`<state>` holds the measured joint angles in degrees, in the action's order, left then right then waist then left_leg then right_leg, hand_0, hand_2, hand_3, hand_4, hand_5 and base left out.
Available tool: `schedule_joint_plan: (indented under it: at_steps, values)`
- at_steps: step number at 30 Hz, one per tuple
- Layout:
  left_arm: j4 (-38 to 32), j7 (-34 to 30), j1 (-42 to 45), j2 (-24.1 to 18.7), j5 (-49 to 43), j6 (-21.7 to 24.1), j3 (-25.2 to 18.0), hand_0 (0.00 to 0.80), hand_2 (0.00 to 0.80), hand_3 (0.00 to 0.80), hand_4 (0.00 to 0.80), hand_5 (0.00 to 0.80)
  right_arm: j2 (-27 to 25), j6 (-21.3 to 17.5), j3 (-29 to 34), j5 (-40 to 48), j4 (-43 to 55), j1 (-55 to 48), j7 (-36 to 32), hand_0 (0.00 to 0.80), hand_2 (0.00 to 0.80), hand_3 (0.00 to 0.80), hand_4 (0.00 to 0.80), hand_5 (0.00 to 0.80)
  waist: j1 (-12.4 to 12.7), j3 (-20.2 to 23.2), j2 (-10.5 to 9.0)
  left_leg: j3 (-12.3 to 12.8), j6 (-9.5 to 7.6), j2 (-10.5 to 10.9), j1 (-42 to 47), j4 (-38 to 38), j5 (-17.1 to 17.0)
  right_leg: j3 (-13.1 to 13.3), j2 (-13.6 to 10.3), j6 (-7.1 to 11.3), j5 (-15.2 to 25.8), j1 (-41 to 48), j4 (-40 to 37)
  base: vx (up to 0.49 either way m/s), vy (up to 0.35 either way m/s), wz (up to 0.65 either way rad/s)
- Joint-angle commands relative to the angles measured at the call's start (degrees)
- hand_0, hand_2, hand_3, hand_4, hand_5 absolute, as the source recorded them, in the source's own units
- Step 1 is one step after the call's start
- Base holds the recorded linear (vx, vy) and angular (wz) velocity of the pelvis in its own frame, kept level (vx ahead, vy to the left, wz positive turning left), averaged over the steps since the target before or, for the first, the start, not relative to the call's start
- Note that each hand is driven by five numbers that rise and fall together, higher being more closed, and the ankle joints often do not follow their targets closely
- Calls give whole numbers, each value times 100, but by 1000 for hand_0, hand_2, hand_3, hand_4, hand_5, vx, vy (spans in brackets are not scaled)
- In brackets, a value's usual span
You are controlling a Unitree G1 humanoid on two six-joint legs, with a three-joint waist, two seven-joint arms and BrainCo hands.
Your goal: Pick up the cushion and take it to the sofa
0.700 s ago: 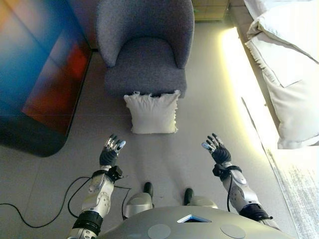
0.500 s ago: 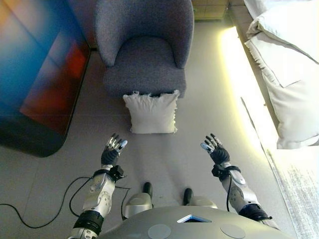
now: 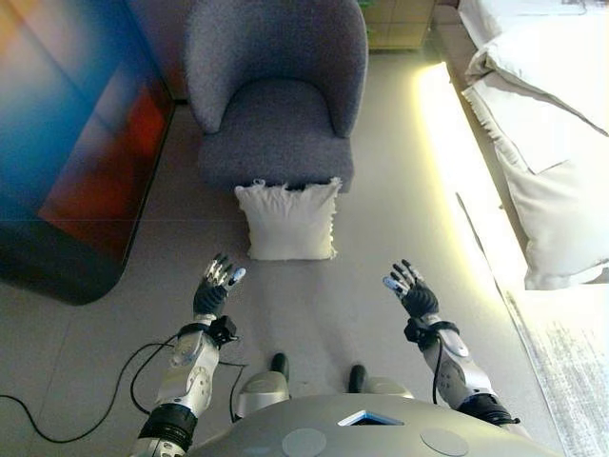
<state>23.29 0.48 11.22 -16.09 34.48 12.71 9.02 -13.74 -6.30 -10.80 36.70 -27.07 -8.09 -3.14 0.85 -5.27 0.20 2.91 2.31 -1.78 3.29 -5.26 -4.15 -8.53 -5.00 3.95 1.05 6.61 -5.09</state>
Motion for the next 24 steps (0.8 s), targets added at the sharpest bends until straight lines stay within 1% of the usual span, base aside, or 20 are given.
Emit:
schedule_joint_plan:
  at_steps: [1,3,7,8,10,12,13,14,16,18,19,21,22,24]
  values:
    - [-158,85,-278,-196,-142,171,58,0,0,0,0,0,55,-267,-38,57,508,205,28,0,0,0,0,0,75,-4,-114,110,-152,125,-7,256,284,-51,-47,1,113,-202,293,0,0,0]
    - [-150,170,-298,-190,-272,186,70,0,0,0,0,0,45,-298,-46,-83,510,219,72,0,0,0,0,0,76,-21,-116,109,-150,125,-18,273,290,-54,-45,-2,107,-210,306,0,0,0]
    - [-153,543,-330,-283,-835,172,147,0,0,0,0,0,-88,-400,-105,-559,626,246,195,0,0,0,0,0,76,-35,-123,96,-144,122,-27,264,280,-45,-35,2,111,-224,312,0,0,0]
    - [-124,472,-372,-306,-705,169,163,0,0,0,0,0,-153,-448,-165,-770,694,275,256,0,0,0,0,0,73,-37,-124,88,-138,124,-16,256,272,-36,-34,7,116,-218,310,0,0,0]
    - [-153,312,-453,-291,-542,76,161,0,0,0,0,0,-251,-449,-243,-925,774,358,315,0,0,0,0,0,81,-26,-125,70,-138,132,22,231,274,-35,-30,7,115,-182,288,0,0,0]
    - [-213,-20,-598,-234,-86,-82,231,0,0,0,0,0,-289,-414,-361,-900,824,489,248,0,0,0,0,0,84,-17,-125,62,-136,133,74,198,268,-45,-32,12,122,-141,277,0,0,0]
    - [-244,-53,-632,-218,-34,-125,249,0,0,0,0,0,-290,-394,-385,-862,837,522,232,0,0,0,0,0,86,-15,-124,59,-136,132,84,192,269,-50,-33,12,121,-132,276,0,0,0]
    - [-392,-338,-785,-144,321,-283,321,0,0,0,0,0,-265,-318,-488,-554,943,653,10,0,0,0,0,0,94,-4,-116,48,-137,131,122,168,270,-59,-36,10,119,-99,266,0,0,0]
    - [-556,-779,-1020,-26,705,-404,412,0,0,0,0,0,-156,-246,-618,106,1056,774,-407,0,0,0,0,0,101,27,-103,44,-141,131,138,146,267,-67,-44,3,125,-87,248,0,0,0]
    - [-687,-1394,-1248,57,1352,-544,578,0,0,0,0,0,1,-99,-715,1370,1073,913,-1114,0,0,0,0,0,117,45,-93,55,-143,130,146,141,271,-81,-56,7,133,-80,239,3,-5,2]
    - [-645,-1999,-1426,239,2125,-805,647,0,0,0,0,0,262,57,-749,2287,984,1005,-1749,0,0,0,0,0,129,55,-82,76,-138,129,191,139,291,-91,-61,7,125,-29,226,21,-7,5]
    - [-546,-2652,-1560,561,3102,-1227,651,0,0,0,0,0,620,404,-744,3284,805,1093,-2461,0,0,0,0,0,127,138,-70,112,-136,124,231,117,321,-107,-68,13,125,6,197,53,-2,3]
    - [-539,-2851,-1575,716,3470,-1345,689,0,0,0,0,0,763,510,-788,3549,784,1117,-2625,0,0,0,0,0,121,176,-62,138,-131,114,255,110,340,-108,-75,21,123,26,187,62,0,0]
    - [-618,-2895,-1526,880,3956,-1426,786,0,0,0,0,0,884,543,-875,3678,835,1125,-2675,0,0,0,0,0,110,240,-52,174,-121,106,272,102,359,-94,-83,31,124,33,171,23,1,0]
